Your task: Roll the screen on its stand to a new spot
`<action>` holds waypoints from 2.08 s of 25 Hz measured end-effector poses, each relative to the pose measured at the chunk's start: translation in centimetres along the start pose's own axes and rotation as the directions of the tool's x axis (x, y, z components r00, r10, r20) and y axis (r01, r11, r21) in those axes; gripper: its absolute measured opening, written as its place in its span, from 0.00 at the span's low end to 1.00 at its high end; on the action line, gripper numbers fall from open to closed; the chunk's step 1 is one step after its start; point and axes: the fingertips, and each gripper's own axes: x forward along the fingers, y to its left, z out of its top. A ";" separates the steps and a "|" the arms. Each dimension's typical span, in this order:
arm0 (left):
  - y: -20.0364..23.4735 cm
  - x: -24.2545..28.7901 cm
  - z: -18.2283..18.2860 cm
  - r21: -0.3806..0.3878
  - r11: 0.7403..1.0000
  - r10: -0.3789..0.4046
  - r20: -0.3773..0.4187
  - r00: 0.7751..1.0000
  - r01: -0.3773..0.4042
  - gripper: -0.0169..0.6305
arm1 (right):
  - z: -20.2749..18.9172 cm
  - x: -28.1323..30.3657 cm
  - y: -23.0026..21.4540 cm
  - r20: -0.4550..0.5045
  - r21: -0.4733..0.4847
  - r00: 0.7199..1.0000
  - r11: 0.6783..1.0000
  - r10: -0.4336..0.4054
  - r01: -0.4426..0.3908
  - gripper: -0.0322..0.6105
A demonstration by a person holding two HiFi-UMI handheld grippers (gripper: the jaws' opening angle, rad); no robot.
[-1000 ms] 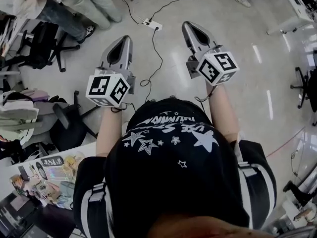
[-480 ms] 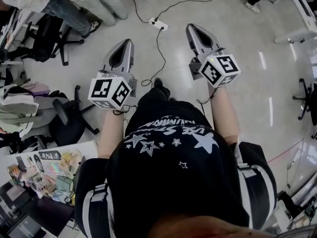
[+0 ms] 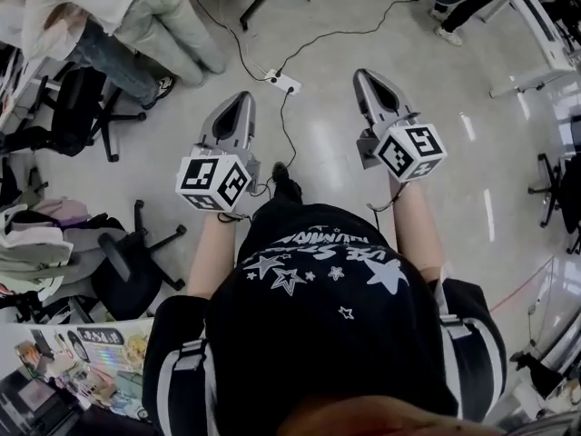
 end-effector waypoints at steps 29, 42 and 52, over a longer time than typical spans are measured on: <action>22.3 15.2 7.1 -0.023 1.000 -0.009 0.025 1.000 0.010 0.04 | 2.6 28.6 -4.0 -0.032 0.051 0.997 0.996 -0.074 0.075 0.07; 27.7 23.2 8.9 -0.023 0.997 0.076 0.052 0.996 -0.075 0.04 | 4.7 40.7 -10.8 -0.043 0.064 0.999 0.998 -0.017 0.020 0.22; 30.6 31.9 11.5 -0.010 0.991 0.130 0.079 0.988 -0.130 0.04 | 8.1 50.1 -16.9 -0.037 0.071 0.999 0.997 0.011 -0.008 0.44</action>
